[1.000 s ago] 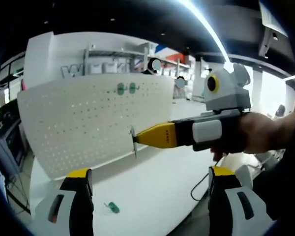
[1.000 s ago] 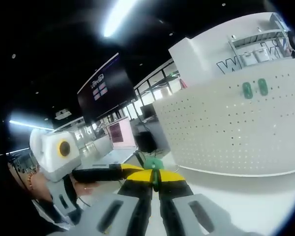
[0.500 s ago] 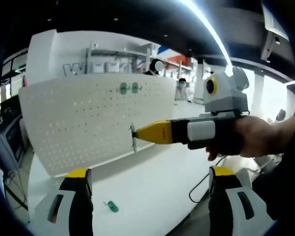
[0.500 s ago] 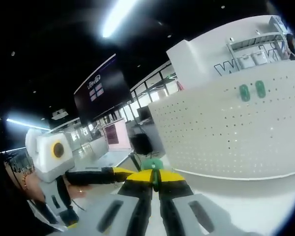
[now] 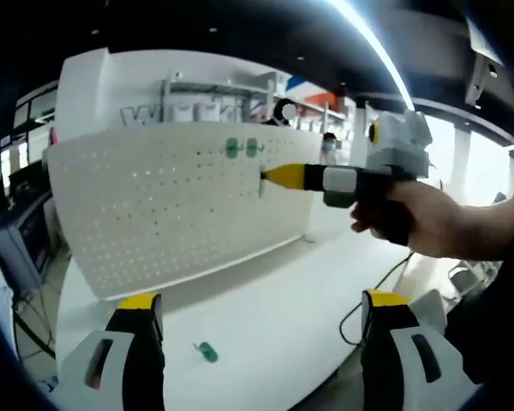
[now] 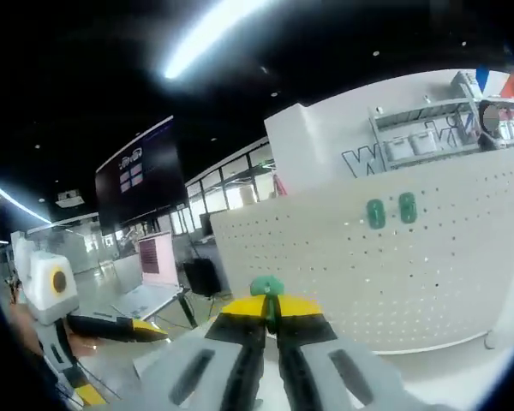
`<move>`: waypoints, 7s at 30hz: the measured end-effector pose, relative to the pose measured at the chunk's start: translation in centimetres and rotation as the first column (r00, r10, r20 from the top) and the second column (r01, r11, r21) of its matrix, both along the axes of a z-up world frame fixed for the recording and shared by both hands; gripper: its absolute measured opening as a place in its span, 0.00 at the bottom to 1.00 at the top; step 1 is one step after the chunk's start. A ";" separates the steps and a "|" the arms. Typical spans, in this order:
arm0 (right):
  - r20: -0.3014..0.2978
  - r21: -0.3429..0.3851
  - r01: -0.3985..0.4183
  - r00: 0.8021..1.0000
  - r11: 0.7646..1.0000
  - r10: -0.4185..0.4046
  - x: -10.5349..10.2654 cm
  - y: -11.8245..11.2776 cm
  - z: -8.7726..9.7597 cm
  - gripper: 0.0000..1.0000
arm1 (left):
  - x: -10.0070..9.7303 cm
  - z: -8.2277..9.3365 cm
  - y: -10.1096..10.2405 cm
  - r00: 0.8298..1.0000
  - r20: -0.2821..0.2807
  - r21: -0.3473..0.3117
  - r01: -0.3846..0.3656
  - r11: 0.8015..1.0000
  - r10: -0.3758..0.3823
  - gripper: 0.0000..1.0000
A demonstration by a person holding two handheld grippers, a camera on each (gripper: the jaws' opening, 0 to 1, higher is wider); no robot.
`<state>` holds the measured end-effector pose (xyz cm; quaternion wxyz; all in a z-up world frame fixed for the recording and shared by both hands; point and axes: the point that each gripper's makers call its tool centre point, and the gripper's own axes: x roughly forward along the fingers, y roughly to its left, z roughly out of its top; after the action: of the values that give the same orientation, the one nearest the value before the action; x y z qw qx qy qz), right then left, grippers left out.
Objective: Insert the hook assembly into the mounting plate slot until the hook locks in place.
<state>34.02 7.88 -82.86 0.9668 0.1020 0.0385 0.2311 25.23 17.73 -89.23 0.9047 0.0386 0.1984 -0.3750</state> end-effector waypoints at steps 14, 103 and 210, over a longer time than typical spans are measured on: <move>0.049 -0.052 0.168 0.985 0.984 -0.165 4.5 -6.6 1.4 0.01 | 0.1 -1.3 0.2 1.000 -0.031 -0.003 -0.004 1.000 0.004 0.95; 0.071 -0.096 0.434 0.901 0.896 -0.429 15.6 -18.5 1.8 0.06 | 2.4 -2.6 2.9 0.994 -0.082 0.018 -0.066 0.998 0.067 0.86; -0.597 -0.162 -0.426 0.760 0.890 0.256 -12.4 0.6 -21.1 0.38 | -3.7 -11.1 10.0 0.906 -0.360 0.174 -0.169 0.970 0.222 0.94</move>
<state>21.63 8.44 -103.98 0.8571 0.0145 0.3717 0.3565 21.53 27.69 -100.29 0.8779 0.0086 0.3968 -0.2680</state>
